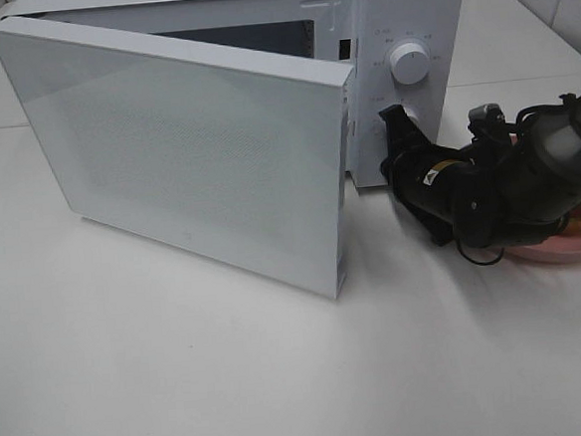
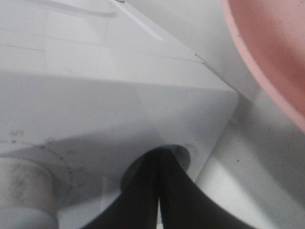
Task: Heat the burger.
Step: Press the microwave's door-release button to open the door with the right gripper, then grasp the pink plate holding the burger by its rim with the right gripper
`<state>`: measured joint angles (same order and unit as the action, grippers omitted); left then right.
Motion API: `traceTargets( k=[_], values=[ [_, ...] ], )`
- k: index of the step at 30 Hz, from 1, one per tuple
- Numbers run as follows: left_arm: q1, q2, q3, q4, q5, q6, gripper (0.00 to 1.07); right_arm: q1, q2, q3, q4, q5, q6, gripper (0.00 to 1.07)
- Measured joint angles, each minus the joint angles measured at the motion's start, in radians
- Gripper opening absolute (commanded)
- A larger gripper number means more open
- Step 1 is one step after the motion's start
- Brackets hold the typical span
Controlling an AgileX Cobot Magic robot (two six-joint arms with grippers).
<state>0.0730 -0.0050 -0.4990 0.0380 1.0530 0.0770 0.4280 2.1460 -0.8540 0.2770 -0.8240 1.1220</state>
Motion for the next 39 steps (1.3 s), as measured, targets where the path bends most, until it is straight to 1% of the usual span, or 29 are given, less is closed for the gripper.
traceTargets(
  k=[7,9,10,11,12,14,15,17,18,19,20,22,23,24,25,26,27,28,29,30,31,32,33,35,36,38,39],
  values=[
    [0.0,0.0,0.0,0.0,0.0,0.0,0.0,-0.001,-0.034,0.012,-0.001,0.037,0.0,0.0],
    [0.0,0.0,0.0,0.0,0.0,0.0,0.0,-0.002,-0.074,0.05,-0.018,0.032,0.0,0.02],
    [0.0,0.0,0.0,0.0,0.0,0.0,0.0,-0.002,-0.074,0.05,-0.018,0.032,0.0,0.02],
    [0.0,0.0,0.0,0.0,0.0,0.0,0.0,-0.002,-0.105,0.091,-0.035,0.009,0.0,0.02],
    [0.0,0.0,0.0,0.0,0.0,0.0,0.0,-0.002,-0.105,0.091,-0.035,0.009,0.0,0.02],
    [0.0,0.0,0.0,0.0,0.0,0.0,0.0,-0.003,-0.158,0.146,-0.06,-0.036,0.0,0.02],
    [0.0,0.0,0.0,0.0,0.0,0.0,0.0,-0.003,-0.158,0.146,-0.06,-0.036,0.0,0.02],
    [0.0,0.0,0.0,0.0,0.0,0.0,0.0,-0.003,-0.195,0.2,-0.119,-0.047,0.0,0.03],
    [0.0,0.0,0.0,0.0,0.0,0.0,0.0,-0.003,-0.195,0.2,-0.119,-0.047,0.0,0.03],
    [0.0,0.0,0.0,0.0,0.0,0.0,0.0,-0.003,-0.21,0.229,-0.17,-0.059,-0.003,0.04],
    [0.0,0.0,0.0,0.0,0.0,0.0,0.0,-0.003,-0.21,0.229,-0.17,-0.059,-0.003,0.04],
    [0.0,0.0,0.0,0.0,0.0,0.0,0.0,-0.003,-0.217,0.259,-0.266,-0.092,-0.031,0.05],
    [0.0,0.0,0.0,0.0,0.0,0.0,0.0,-0.003,-0.217,0.259,-0.266,-0.092,-0.031,0.05],
    [0.0,0.0,0.0,0.0,0.0,0.0,0.0,-0.003,-0.217,0.271,-0.345,-0.113,-0.069,0.05],
    [0.0,0.0,0.0,0.0,0.0,0.0,0.0,-0.003,-0.217,0.271,-0.345,-0.113,-0.069,0.05],
    [0.0,0.0,0.0,0.0,0.0,0.0,0.0,-0.003,-0.217,0.278,-0.411,-0.132,-0.119,0.06],
    [0.0,0.0,0.0,0.0,0.0,0.0,0.0,-0.003,-0.217,0.278,-0.447,-0.142,-0.146,0.06],
    [0.0,0.0,0.0,0.0,0.0,0.0,0.0,-0.003,-0.217,0.278,-0.447,-0.142,-0.146,0.06],
    [0.0,0.0,0.0,0.0,0.0,0.0,0.0,-0.003,-0.22,0.278,-0.506,-0.151,-0.199,0.06],
    [0.0,0.0,0.0,0.0,0.0,0.0,0.0,-0.003,-0.22,0.278,-0.506,-0.151,-0.199,0.06],
    [0.0,0.0,0.0,0.0,0.0,0.0,0.0,-0.003,-0.221,0.278,-0.564,-0.154,-0.264,0.07],
    [0.0,0.0,0.0,0.0,0.0,0.0,0.0,-0.003,-0.223,0.278,-0.59,-0.154,-0.301,0.08],
    [0.0,0.0,0.0,0.0,0.0,0.0,0.0,-0.003,-0.223,0.278,-0.59,-0.154,-0.301,0.08],
    [0.0,0.0,0.0,0.0,0.0,0.0,0.0,-0.003,-0.238,0.278,-0.675,-0.153,-0.434,0.09],
    [0.0,0.0,0.0,0.0,0.0,0.0,0.0,-0.003,-0.238,0.278,-0.675,-0.153,-0.434,0.09],
    [0.0,0.0,0.0,0.0,0.0,0.0,0.0,-0.003,-0.256,0.278,-0.735,-0.131,-0.538,0.1],
    [0.0,0.0,0.0,0.0,0.0,0.0,0.0,-0.003,-0.256,0.278,-0.735,-0.131,-0.538,0.1]
  ],
)
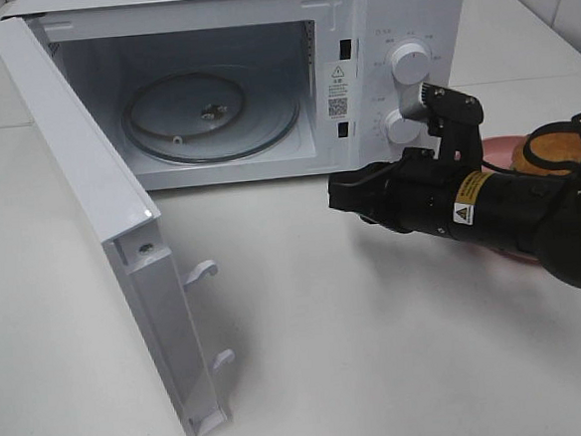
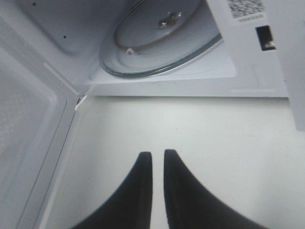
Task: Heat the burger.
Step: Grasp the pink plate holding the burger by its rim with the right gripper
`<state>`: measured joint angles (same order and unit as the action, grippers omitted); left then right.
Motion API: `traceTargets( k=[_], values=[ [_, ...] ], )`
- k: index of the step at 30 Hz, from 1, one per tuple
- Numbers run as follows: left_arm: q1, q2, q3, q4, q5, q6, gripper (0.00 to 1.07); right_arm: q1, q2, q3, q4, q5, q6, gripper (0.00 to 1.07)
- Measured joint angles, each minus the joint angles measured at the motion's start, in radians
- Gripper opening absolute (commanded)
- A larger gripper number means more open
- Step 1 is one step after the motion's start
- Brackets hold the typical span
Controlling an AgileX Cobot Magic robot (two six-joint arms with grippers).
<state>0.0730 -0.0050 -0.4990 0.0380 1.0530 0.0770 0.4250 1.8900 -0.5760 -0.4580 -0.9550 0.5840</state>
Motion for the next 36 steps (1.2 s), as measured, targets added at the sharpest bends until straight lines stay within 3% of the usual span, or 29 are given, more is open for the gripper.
traceTargets(
  k=[5,7,13,18,28,33,34,35,36],
  values=[
    [0.0,0.0,0.0,0.0,0.0,0.0,0.0,0.0,-0.035,0.001,-0.041,0.09,-0.122,0.11],
    [0.0,0.0,0.0,0.0,0.0,0.0,0.0,0.0,-0.081,0.001,-0.054,0.224,-0.224,0.11],
    [0.0,0.0,0.0,0.0,0.0,0.0,0.0,0.0,-0.139,0.0,-0.108,0.387,-0.268,0.11],
    [0.0,0.0,0.0,0.0,0.0,0.0,0.0,0.0,-0.22,-0.066,-0.275,0.665,-0.127,0.11],
    [0.0,0.0,0.0,0.0,0.0,0.0,0.0,0.042,-0.274,-0.139,-0.327,0.999,0.013,0.11],
    [0.0,0.0,0.0,0.0,0.0,0.0,0.0,0.122,-0.275,-0.194,-0.225,1.191,-0.085,0.11],
    [0.0,0.0,0.0,0.0,0.0,0.0,0.0,0.141,-0.275,-0.226,-0.122,1.267,-0.171,0.11],
    [0.0,0.0,0.0,0.0,0.0,0.0,0.0,0.141,-0.275,-0.226,-0.122,1.267,-0.171,0.11],
    [0.0,0.0,0.0,0.0,0.0,0.0,0.0,0.146,-0.275,-0.267,0.012,1.338,-0.273,0.11]
  ],
)
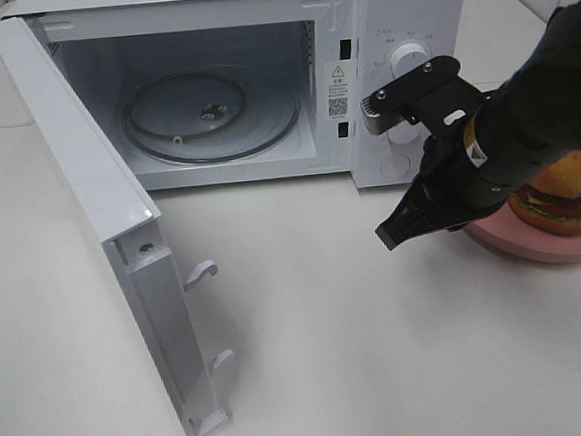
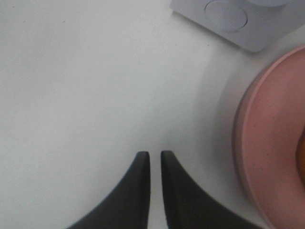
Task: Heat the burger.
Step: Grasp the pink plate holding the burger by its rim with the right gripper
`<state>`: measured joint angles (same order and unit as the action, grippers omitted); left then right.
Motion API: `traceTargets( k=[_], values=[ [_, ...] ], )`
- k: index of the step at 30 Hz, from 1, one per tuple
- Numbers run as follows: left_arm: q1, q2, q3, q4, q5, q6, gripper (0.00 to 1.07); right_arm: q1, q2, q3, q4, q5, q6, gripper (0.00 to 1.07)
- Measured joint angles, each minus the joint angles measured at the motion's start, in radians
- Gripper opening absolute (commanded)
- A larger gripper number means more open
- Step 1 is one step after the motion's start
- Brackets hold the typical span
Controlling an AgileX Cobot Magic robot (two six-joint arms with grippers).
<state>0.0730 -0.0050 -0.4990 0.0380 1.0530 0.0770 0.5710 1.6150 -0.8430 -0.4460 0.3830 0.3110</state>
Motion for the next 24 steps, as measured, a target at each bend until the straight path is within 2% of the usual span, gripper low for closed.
traceTargets(
  k=[1,2,3,4,5,7,8,9,10,11,12,13,14,15,16,17,18,24],
  values=[
    [0.0,0.0,0.0,0.0,0.0,0.0,0.0,0.0,0.0,0.0,0.0,0.0,0.0,0.11],
    [0.0,0.0,0.0,0.0,0.0,0.0,0.0,0.0,0.0,-0.021,0.055,0.042,-0.061,0.12],
    [0.0,0.0,0.0,0.0,0.0,0.0,0.0,0.0,-0.001,-0.057,0.167,0.118,-0.164,0.13],
    [0.0,0.0,0.0,0.0,0.0,0.0,0.0,0.0,-0.001,-0.057,0.167,0.118,-0.164,0.13],
    [0.0,0.0,0.0,0.0,0.0,0.0,0.0,0.0,-0.001,-0.089,0.265,0.18,-0.251,0.15],
    [0.0,0.0,0.0,0.0,0.0,0.0,0.0,0.0,-0.001,-0.103,0.297,0.203,-0.279,0.17],
    [0.0,0.0,0.0,0.0,0.0,0.0,0.0,0.0,-0.001,-0.124,0.329,0.227,-0.304,0.23],
    [0.0,0.0,0.0,0.0,0.0,0.0,0.0,0.0,-0.001,-0.124,0.329,0.227,-0.304,0.23],
    [0.0,0.0,0.0,0.0,0.0,0.0,0.0,0.0,-0.001,-0.131,0.335,0.231,-0.311,0.25],
    [0.0,0.0,0.0,0.0,0.0,0.0,0.0,0.0,-0.001,-0.135,0.337,0.236,-0.316,0.34],
    [0.0,0.0,0.0,0.0,0.0,0.0,0.0,0.0,-0.001,-0.135,0.337,0.236,-0.316,0.34],
    [0.0,0.0,0.0,0.0,0.0,0.0,0.0,0.0,-0.001,-0.135,0.336,0.238,-0.311,0.45],
    [0.0,0.0,0.0,0.0,0.0,0.0,0.0,0.0,0.0,-0.135,0.335,0.238,-0.311,0.49],
    [0.0,0.0,0.0,0.0,0.0,0.0,0.0,0.0,0.0,-0.135,0.335,0.238,-0.311,0.49],
    [0.0,0.0,0.0,0.0,0.0,0.0,0.0,0.0,0.0,-0.135,0.332,0.238,-0.311,0.61],
    [0.0,0.0,0.0,0.0,0.0,0.0,0.0,0.0,0.0,-0.135,0.332,0.238,-0.311,0.61],
    [0.0,0.0,0.0,0.0,0.0,0.0,0.0,0.0,0.002,-0.135,0.322,0.238,-0.298,0.7],
    [0.0,0.0,0.0,0.0,0.0,0.0,0.0,-0.025,0.04,-0.135,0.27,0.244,-0.264,0.74]
  ],
)
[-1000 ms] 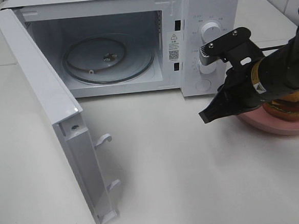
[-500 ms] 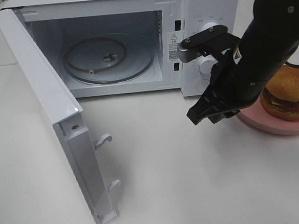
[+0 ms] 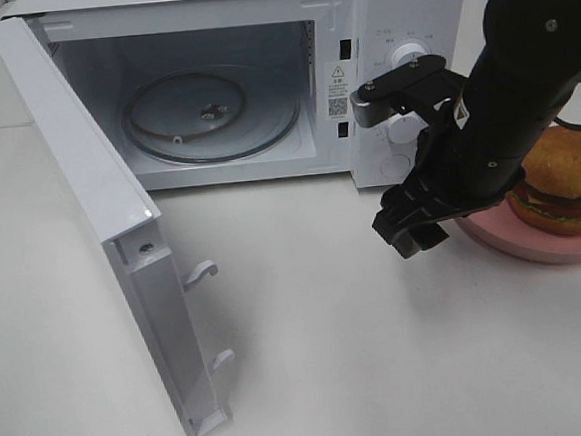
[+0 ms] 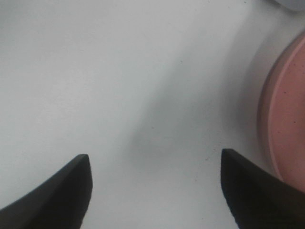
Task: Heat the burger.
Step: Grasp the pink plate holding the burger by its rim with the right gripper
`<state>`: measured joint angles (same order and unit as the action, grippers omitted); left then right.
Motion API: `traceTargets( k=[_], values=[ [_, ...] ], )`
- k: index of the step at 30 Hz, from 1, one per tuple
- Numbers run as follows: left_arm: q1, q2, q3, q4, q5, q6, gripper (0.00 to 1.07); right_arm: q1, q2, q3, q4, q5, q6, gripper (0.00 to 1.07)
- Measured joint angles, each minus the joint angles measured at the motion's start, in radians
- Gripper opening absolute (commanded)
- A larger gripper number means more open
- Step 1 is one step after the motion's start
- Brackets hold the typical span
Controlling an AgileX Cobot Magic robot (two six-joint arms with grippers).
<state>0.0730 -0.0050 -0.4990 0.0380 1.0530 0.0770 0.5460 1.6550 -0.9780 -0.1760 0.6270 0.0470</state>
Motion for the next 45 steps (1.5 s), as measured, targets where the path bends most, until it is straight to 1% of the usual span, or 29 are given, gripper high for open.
traceTargets(
  k=[1,2,3,4,6,8,13,15,18,19,22,24,30,32,35,37,38,39,40,41,42,43,45],
  values=[
    [0.0,0.0,0.0,0.0,0.0,0.0,0.0,0.0,0.0,0.0,0.0,0.0,0.0,0.74],
    [0.0,0.0,0.0,0.0,0.0,0.0,0.0,-0.03,0.025,0.0,-0.005,0.0,0.001,0.74],
    [0.0,0.0,0.0,0.0,0.0,0.0,0.0,-0.03,0.025,0.0,-0.005,0.0,0.001,0.74],
    [0.0,0.0,0.0,0.0,0.0,0.0,0.0,-0.06,0.049,0.0,-0.01,-0.001,0.001,0.74],
    [0.0,0.0,0.0,0.0,0.0,0.0,0.0,-0.077,0.061,0.0,-0.011,-0.001,0.001,0.74],
    [0.0,0.0,0.0,0.0,0.0,0.0,0.0,-0.117,0.089,0.0,-0.017,-0.006,0.001,0.74],
    [0.0,0.0,0.0,0.0,0.0,0.0,0.0,-0.153,0.139,-0.015,-0.028,-0.021,-0.009,0.74],
    [0.0,0.0,0.0,0.0,0.0,0.0,0.0,-0.156,0.15,-0.02,-0.032,-0.024,-0.008,0.74],
    [0.0,0.0,0.0,0.0,0.0,0.0,0.0,-0.156,0.176,-0.032,-0.074,-0.034,-0.008,0.74],
    [0.0,0.0,0.0,0.0,0.0,0.0,0.0,-0.156,0.195,-0.042,-0.105,-0.037,0.0,0.74],
    [0.0,0.0,0.0,0.0,0.0,0.0,0.0,-0.156,0.204,-0.048,-0.119,-0.037,0.004,0.74],
    [0.0,0.0,0.0,0.0,0.0,0.0,0.0,-0.156,0.24,-0.068,-0.148,-0.037,0.02,0.74],
    [0.0,0.0,0.0,0.0,0.0,0.0,0.0,-0.156,0.278,-0.085,-0.158,-0.052,0.02,0.74],
    [0.0,0.0,0.0,0.0,0.0,0.0,0.0,-0.156,0.319,-0.093,-0.194,-0.058,0.02,0.71],
    [0.0,0.0,0.0,0.0,0.0,0.0,0.0,-0.156,0.329,-0.093,-0.196,-0.058,0.02,0.69],
    [0.0,0.0,0.0,0.0,0.0,0.0,0.0,-0.156,0.344,-0.101,-0.201,-0.059,0.021,0.63],
    [0.0,0.0,0.0,0.0,0.0,0.0,0.0,-0.156,0.344,-0.101,-0.201,-0.059,0.021,0.63],
    [0.0,0.0,0.0,0.0,0.0,0.0,0.0,-0.156,0.347,-0.104,-0.201,-0.059,0.021,0.61],
    [0.0,0.0,0.0,0.0,0.0,0.0,0.0,-0.156,0.349,-0.106,-0.202,-0.06,0.021,0.55],
    [0.0,0.0,0.0,0.0,0.0,0.0,0.0,-0.156,0.349,-0.106,-0.202,-0.06,0.021,0.55],
    [0.0,0.0,0.0,0.0,0.0,0.0,0.0,-0.156,0.35,-0.106,-0.202,-0.06,0.021,0.5],
    [0.0,0.0,0.0,0.0,0.0,0.0,0.0,-0.156,0.35,-0.106,-0.202,-0.06,0.021,0.5],
    [0.0,0.0,0.0,0.0,0.0,0.0,0.0,-0.156,0.357,-0.106,-0.226,-0.06,0.021,0.24]
  ],
)
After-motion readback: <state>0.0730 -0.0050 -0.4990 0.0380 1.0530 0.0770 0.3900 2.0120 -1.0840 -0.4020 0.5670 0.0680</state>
